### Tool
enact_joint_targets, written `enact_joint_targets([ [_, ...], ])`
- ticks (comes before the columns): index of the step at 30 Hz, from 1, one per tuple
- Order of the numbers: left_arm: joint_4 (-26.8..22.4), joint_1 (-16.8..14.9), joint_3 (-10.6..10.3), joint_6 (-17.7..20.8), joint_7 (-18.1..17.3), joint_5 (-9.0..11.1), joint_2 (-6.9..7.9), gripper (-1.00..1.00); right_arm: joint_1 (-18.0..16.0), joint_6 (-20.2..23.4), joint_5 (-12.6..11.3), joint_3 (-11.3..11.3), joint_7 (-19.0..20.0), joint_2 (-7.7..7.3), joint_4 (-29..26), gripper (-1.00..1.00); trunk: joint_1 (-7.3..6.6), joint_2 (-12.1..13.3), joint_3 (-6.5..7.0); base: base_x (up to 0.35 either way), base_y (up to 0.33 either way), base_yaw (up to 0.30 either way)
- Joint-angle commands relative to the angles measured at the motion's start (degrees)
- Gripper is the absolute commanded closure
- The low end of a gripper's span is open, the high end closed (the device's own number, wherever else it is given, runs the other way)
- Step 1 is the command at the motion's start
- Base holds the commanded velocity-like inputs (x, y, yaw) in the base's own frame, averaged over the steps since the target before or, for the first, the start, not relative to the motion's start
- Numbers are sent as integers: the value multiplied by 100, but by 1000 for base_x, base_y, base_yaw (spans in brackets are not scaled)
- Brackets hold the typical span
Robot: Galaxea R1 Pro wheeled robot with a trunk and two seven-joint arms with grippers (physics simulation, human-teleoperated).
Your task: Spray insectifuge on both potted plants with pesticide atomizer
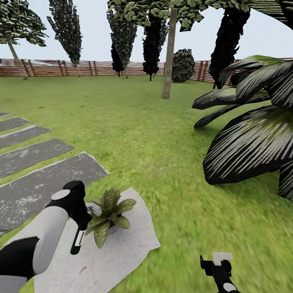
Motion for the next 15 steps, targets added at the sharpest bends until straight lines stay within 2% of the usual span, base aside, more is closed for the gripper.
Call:
enact_joint_targets([
  [1, -4, 7, 31, 57, -60, -63, 2, 100, -2, -15, -53, 50, -19, 8, -1, -100, -1, -2, -5, 0, 0, 180],
  [5, 5, 35, 28, 52, -74, -61, 52, 100, -2, -15, -55, 51, -19, 21, -1, -100, -1, -2, -5, 0, 0, 245],
  [9, -8, 40, 26, 51, -71, -56, 31, 100, -2, -15, -56, 51, -19, 30, -3, -100, -1, -2, -5, 0, 0, 245],
  [15, -11, 37, 28, 51, -51, -57, 0, 100, -2, -14, -46, 57, -19, -1, 7, -100, -1, -2, -5, 0, 0, 37],
])
